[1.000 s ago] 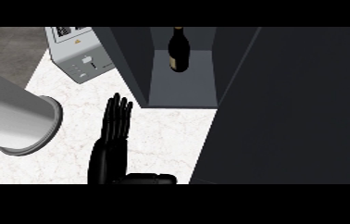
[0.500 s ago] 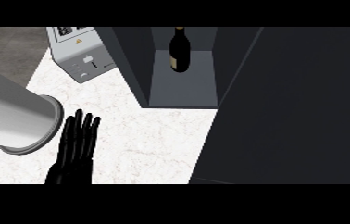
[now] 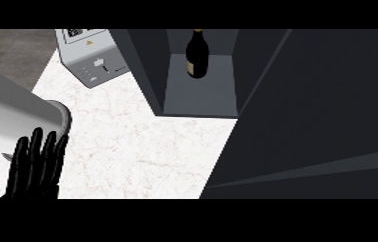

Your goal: Pick up the wine, place it into the cabinet and close the cabinet

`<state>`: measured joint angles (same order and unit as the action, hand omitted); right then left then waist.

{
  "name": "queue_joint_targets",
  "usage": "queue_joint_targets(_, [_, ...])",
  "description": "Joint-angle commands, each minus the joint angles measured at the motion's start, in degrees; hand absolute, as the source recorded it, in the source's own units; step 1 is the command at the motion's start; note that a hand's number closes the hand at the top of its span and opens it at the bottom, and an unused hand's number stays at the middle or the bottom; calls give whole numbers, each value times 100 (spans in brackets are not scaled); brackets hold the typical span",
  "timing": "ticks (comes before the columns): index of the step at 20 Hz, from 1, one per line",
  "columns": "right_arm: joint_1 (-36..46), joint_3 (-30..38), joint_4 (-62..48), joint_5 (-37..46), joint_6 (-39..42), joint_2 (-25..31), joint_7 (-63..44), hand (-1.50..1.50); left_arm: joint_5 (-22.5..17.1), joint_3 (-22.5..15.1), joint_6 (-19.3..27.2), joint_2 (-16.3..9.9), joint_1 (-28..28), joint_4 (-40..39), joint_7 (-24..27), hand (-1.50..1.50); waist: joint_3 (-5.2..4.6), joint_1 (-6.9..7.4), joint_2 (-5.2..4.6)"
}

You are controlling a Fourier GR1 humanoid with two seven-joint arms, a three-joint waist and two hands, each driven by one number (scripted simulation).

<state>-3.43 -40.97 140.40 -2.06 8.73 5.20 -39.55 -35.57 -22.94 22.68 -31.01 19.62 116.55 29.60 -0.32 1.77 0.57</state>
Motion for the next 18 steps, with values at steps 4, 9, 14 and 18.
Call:
queue_joint_targets(4, [1411,-1192,-393,89,-1383,-501,-238,150,-651,752,-714,-401,463,131,55,-150,-4,68,-19])
queue_joint_targets(9, [2774,-1138,-1105,152,-2390,-500,-223,150,-945,1253,-1164,-697,556,128,38,-150,-3,100,-22])
queue_joint_targets(14, [3876,-702,-2050,-416,-3009,-493,-31,150,-1103,1449,-1618,-855,664,91,80,-150,-5,243,-56])
queue_joint_targets(18, [5113,-106,-3019,-1124,-3361,-509,-8,150,-1426,1881,-1936,-1008,730,20,40,-150,3,304,-80])
